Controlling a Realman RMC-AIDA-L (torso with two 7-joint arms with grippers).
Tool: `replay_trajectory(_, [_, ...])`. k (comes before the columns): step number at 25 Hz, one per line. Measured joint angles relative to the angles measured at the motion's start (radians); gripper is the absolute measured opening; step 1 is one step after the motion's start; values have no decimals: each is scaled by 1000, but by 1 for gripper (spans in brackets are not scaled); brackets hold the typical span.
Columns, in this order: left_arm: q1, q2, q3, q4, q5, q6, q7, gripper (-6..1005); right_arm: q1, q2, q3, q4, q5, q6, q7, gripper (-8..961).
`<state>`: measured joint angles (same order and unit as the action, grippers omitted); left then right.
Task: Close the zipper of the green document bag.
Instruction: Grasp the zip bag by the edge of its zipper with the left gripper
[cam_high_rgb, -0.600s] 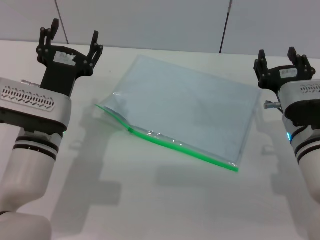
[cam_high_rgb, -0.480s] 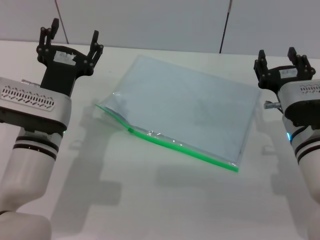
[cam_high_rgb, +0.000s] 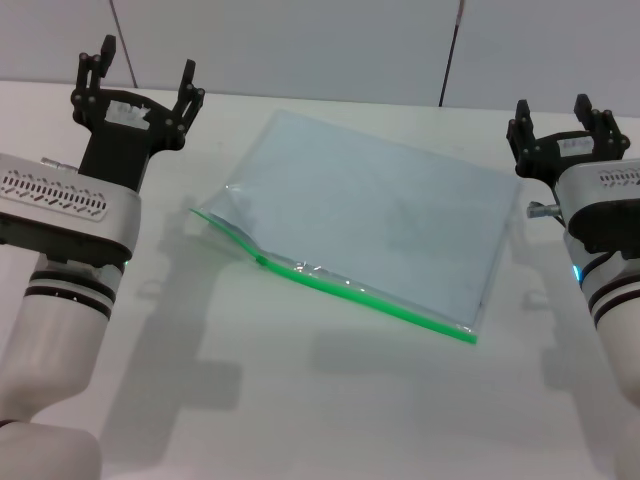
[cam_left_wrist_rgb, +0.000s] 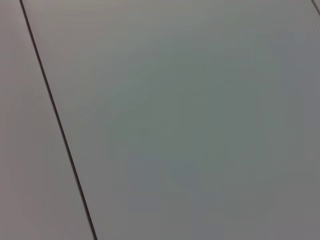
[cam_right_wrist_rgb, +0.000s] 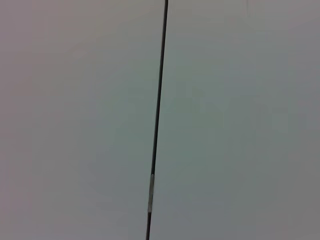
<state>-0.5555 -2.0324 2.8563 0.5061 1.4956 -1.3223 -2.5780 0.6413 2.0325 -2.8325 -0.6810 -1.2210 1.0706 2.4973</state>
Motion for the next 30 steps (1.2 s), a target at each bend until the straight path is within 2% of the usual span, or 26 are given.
replay_trajectory(19, [6,0,1,2,0,-5,17,855,-2,0,1,0,0,0,0,672])
replay_trajectory(26, [44,0,2,31,-2,-15,138,854,-7,0,2,2,0,0,0,673])
replay_trajectory(30, [89,0,2,82,-1,-62,258,854,-10,-1,2,3,0,0,0,673])
